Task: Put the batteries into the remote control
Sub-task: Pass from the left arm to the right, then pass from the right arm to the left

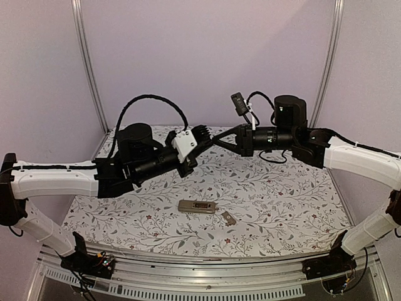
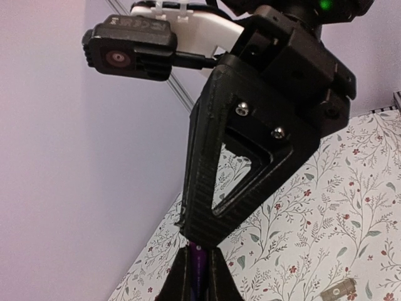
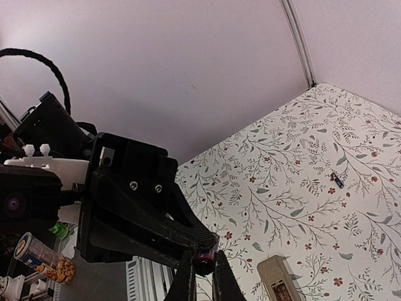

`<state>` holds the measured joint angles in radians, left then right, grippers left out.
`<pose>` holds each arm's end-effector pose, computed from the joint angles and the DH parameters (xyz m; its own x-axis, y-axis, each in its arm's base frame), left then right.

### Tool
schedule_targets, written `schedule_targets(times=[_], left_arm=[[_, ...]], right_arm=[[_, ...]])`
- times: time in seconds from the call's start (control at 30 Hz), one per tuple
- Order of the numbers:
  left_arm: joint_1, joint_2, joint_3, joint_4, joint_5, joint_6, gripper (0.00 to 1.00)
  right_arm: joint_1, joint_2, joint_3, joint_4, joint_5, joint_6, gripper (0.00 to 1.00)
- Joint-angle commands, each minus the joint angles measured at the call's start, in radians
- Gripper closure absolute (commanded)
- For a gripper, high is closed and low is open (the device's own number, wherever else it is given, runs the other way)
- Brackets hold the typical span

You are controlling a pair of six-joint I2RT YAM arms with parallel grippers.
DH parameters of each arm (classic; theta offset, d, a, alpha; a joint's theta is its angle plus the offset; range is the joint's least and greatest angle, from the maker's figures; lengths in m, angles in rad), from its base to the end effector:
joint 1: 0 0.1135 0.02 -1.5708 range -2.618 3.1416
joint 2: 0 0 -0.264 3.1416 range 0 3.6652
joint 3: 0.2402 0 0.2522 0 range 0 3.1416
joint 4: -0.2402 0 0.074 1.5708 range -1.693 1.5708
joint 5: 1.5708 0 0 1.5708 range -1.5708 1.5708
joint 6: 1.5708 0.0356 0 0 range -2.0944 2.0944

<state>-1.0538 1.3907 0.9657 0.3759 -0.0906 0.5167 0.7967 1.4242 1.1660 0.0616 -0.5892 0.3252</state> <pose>0.1659 -0.2852 0.3215 0.3845 0.3191 -0.8662 0.7259 0.4752 0.4973 0.2202 0.2535 0.3499 -0.4411 -0.0712 -0.8947 -0.8807 0.2261 0.4162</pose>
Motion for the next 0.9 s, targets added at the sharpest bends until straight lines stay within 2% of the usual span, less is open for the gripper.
schedule_targets(times=[0.0, 0.1, 0.13, 0.2, 0.27, 0.37, 0.47, 0.5, 0.67, 0.87], left_arm=[[-0.015, 0.02, 0.01, 0.007, -0.015, 0.006, 0.96], [-0.014, 0.028, 0.019, -0.013, -0.028, 0.003, 0.62], [-0.014, 0.028, 0.019, -0.014, -0.032, 0.003, 0.54], [-0.015, 0.026, 0.018, -0.018, -0.04, 0.005, 0.42], [-0.015, 0.02, 0.014, -0.028, -0.044, 0.008, 0.38], [-0.013, 0.005, 0.003, -0.052, -0.054, 0.006, 0.39], [-0.01, -0.021, -0.015, -0.06, -0.076, 0.001, 0.56], [-0.008, -0.03, -0.019, -0.058, -0.071, -0.006, 0.58], [-0.003, -0.063, -0.038, -0.02, -0.013, -0.056, 0.58], [0.002, -0.055, -0.036, -0.03, 0.004, -0.064, 0.68]], right_arm=[[0.01, 0.015, -0.001, -0.007, -0.036, -0.002, 1.0], [0.009, 0.012, -0.002, -0.005, -0.035, -0.005, 1.0], [0.008, 0.011, -0.003, -0.005, -0.035, -0.006, 1.0], [0.006, 0.012, -0.005, -0.003, -0.033, -0.003, 1.0], [0.002, 0.009, -0.008, 0.0, -0.031, 0.0, 1.0], [-0.008, -0.001, -0.017, 0.01, -0.034, 0.007, 1.0], [-0.024, -0.023, -0.053, 0.082, -0.059, 0.028, 1.0], [-0.027, -0.029, -0.069, 0.118, -0.072, 0.044, 1.0], [-0.029, -0.053, -0.142, 0.299, -0.111, 0.108, 1.0], [-0.028, -0.064, -0.164, 0.362, -0.119, 0.137, 1.0]])
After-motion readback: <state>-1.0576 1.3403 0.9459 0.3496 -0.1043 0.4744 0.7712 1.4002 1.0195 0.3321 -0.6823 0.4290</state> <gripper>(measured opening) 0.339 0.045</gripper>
